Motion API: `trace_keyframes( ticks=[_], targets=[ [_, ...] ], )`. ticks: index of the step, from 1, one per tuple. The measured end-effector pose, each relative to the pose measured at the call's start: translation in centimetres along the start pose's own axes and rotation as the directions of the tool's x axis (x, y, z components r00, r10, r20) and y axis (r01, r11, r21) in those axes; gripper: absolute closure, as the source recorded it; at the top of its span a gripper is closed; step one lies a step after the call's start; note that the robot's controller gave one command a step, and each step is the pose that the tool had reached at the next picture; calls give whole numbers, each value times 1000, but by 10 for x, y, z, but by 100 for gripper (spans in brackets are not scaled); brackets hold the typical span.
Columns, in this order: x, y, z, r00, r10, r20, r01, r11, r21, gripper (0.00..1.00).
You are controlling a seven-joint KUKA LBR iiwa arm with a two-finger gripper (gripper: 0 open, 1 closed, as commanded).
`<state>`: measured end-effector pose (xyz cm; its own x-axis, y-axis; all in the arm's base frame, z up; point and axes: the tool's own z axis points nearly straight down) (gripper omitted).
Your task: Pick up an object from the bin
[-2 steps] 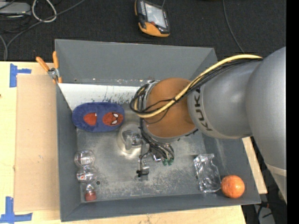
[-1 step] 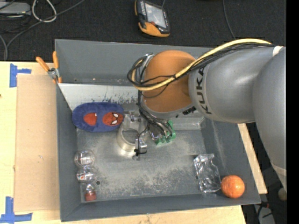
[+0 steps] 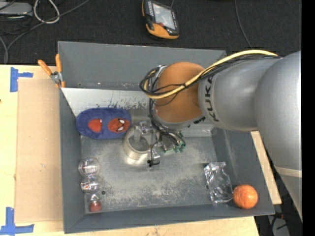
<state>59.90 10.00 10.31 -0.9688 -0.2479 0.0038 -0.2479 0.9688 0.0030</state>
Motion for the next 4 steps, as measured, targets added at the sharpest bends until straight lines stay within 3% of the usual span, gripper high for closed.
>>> trace_keyframes(
  ticks=[1, 2, 4],
  targets=[
    [-1, 2, 33, 999, 38, 14, -38, 999, 0, 0],
    [-4, -2, 32, 999, 34, 3, -34, 999, -2, 100],
    [-2, -2, 20, 999, 35, 0, -35, 999, -2, 100]
  ],
)
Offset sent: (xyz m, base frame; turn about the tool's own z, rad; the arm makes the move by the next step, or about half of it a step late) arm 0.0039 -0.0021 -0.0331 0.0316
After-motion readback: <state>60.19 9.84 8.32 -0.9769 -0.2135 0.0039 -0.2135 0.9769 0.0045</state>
